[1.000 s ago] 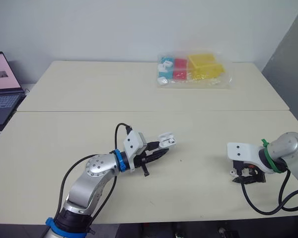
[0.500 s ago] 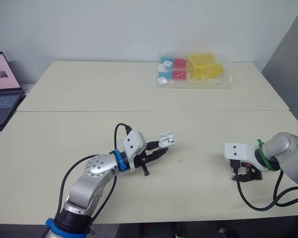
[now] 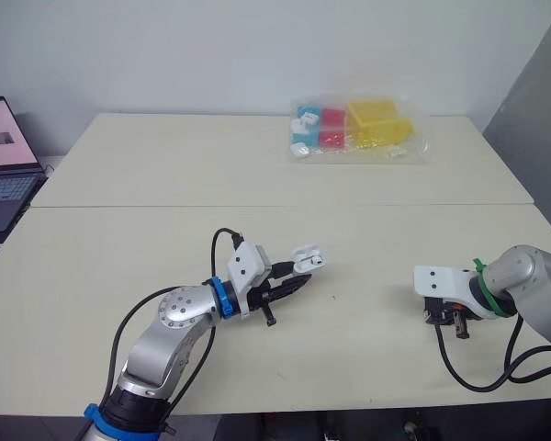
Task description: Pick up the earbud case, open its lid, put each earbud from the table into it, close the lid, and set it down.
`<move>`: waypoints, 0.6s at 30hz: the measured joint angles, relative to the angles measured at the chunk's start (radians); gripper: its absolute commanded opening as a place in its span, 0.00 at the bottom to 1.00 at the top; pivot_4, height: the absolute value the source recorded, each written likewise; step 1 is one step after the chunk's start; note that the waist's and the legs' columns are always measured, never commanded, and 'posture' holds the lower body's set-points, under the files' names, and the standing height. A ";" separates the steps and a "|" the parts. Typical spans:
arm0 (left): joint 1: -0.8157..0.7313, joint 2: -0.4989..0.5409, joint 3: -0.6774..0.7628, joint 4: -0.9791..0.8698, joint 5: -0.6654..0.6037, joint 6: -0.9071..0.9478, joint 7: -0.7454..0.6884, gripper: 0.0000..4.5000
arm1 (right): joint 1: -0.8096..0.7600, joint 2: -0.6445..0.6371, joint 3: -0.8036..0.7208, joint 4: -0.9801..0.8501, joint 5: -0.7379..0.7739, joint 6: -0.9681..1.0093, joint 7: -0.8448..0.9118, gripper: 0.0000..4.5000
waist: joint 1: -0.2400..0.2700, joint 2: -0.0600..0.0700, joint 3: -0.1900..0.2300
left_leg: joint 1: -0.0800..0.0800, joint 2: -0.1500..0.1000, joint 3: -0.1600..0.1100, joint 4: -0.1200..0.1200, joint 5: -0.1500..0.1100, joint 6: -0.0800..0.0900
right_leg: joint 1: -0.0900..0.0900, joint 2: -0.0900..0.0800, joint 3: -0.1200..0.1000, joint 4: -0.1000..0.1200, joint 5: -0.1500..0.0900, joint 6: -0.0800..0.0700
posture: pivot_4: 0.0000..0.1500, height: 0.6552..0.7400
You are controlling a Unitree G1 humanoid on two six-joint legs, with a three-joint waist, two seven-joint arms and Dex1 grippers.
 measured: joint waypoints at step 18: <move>-0.117 -0.074 0.004 0.050 -0.025 0.010 0.016 0.17 | -0.217 0.392 -0.566 -0.192 0.515 0.342 -0.209 0.09 | 0.001 0.000 0.000 | -0.001 0.000 -0.002 0.000 0.000 0.000 | 0.000 0.001 -0.001 0.001 0.001 -0.001 | 1.00 0.95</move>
